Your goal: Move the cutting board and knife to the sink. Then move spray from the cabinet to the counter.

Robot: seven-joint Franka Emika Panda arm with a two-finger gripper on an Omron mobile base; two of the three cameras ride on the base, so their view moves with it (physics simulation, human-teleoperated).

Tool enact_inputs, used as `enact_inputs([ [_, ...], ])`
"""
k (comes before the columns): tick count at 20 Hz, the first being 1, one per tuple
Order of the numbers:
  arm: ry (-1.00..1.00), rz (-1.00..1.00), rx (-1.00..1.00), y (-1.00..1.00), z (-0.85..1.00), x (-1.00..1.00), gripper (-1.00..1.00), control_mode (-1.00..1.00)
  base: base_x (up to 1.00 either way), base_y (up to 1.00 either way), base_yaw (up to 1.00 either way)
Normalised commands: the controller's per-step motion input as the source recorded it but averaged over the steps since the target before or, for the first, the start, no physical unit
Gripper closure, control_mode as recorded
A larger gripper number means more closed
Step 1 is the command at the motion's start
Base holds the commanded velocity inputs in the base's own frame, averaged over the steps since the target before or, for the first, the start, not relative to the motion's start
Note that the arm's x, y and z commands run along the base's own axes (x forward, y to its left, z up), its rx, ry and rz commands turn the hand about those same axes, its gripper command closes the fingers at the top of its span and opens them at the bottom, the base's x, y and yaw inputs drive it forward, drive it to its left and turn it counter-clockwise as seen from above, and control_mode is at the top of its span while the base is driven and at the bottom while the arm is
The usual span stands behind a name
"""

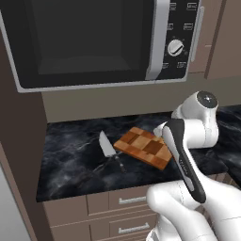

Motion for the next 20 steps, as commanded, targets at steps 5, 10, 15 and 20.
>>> enact_inputs([
  [5, -0.03, 0.07, 0.12, 0.02, -0.14, 0.42, -1.0, -1.0, 0.0, 0.0, 0.0],
  [10, 0.0, 0.02, 0.13, 0.1, -0.17, 0.52, -1.0, -1.0, 0.0, 0.0, 0.0],
  [15, 0.07, 0.02, 0.13, 0.06, -0.13, 0.57, -1.0, -1.0, 0.0, 0.0, 0.0],
  [20, 0.1, 0.01, 0.03, 0.1, -0.14, 0.57, -1.0, -1.0, 0.0, 0.0, 0.0],
])
